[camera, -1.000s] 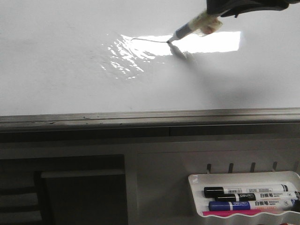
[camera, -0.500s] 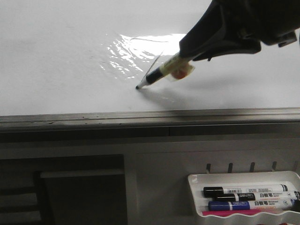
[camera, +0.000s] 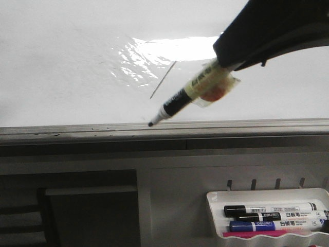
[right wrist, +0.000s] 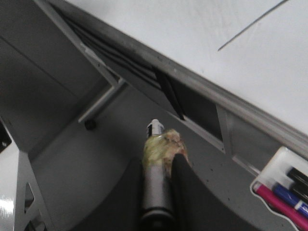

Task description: Write number 7 on whiteboard

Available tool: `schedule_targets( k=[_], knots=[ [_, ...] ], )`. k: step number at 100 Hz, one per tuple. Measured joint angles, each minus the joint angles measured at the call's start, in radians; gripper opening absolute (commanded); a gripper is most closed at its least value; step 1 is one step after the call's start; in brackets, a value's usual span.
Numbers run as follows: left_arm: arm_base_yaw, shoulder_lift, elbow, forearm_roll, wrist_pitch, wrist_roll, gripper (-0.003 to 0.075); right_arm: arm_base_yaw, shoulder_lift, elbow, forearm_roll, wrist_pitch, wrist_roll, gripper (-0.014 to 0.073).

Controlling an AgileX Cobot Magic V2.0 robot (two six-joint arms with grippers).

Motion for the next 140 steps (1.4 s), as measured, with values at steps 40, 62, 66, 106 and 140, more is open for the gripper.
schedule_targets(
  k=[40, 62, 66, 106, 140],
  knots=[
    [-0.324, 0.192, -0.055, 0.227, -0.022, 0.002, 0.0544, 0.0, 0.021, -0.249, -0.188, 0.29, 0.144, -0.005],
    [-0.387, 0.32, -0.136, 0.268, -0.033, 0.002, 0.0544, 0.0, 0.064, -0.319, -0.208, 0.37, 0.143, -0.005],
    [-0.389, 0.34, -0.146, 0.273, -0.033, 0.002, 0.0544, 0.0, 0.066, -0.326, -0.211, 0.372, 0.143, -0.005],
    [-0.392, 0.43, -0.164, 0.281, -0.075, 0.002, 0.0517, 0.0, 0.068, -0.333, -0.226, 0.384, 0.146, -0.005],
    [-0.393, 0.45, -0.165, 0.283, -0.124, 0.002, 0.0365, 0.0, 0.07, -0.333, -0.23, 0.384, 0.146, -0.005]
  ],
)
